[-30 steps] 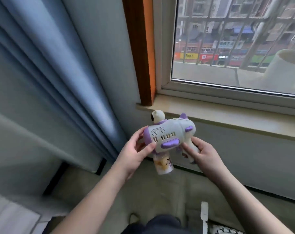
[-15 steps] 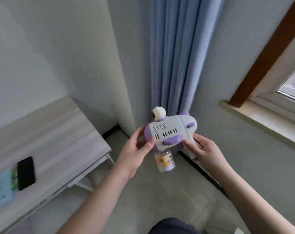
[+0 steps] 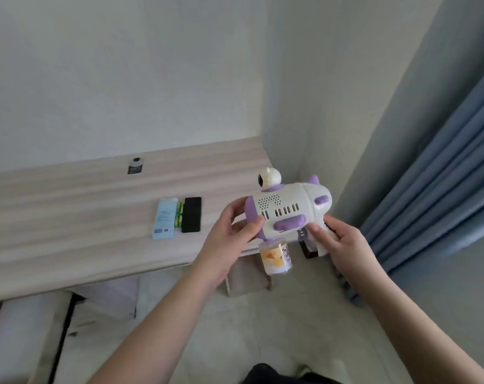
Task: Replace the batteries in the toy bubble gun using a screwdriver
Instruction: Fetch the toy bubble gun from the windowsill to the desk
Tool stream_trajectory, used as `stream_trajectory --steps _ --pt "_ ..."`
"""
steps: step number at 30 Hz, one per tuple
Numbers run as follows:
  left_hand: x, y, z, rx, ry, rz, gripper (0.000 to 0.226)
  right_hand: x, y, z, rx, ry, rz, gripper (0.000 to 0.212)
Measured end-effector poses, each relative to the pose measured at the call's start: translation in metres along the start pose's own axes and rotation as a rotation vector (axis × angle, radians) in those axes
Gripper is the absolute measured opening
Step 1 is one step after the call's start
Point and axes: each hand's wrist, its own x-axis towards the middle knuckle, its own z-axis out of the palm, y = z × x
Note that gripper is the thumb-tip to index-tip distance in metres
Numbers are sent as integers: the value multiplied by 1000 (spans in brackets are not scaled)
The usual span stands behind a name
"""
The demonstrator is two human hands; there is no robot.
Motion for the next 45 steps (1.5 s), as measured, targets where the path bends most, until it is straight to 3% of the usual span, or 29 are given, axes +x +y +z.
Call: stream_trajectory --steps 5,10,21,29,36,42,45 --pt "-1 9 -57 -8 153 15 56 41 -29 51 0 -142 -62 20" --pt "24 15 -95 -9 268 0 47 90 -38 92 -12 -211 -93 17" --pt "143 24 -136 47 307 -109 38 231 -42 119 72 -340 -65 16" --pt "203 20 -178 67 371 -149 45 299 -46 158 98 -427 7 18" --pt "272 -10 -246 -22 300 -217 45 352 -35 216 105 -410 110 16" --pt "344 -45 -307 61 127 -286 57 391 -15 273 108 -274 238 16" --pt "380 -69 -326 44 68 -313 52 416 2 296 70 -228 287 20"
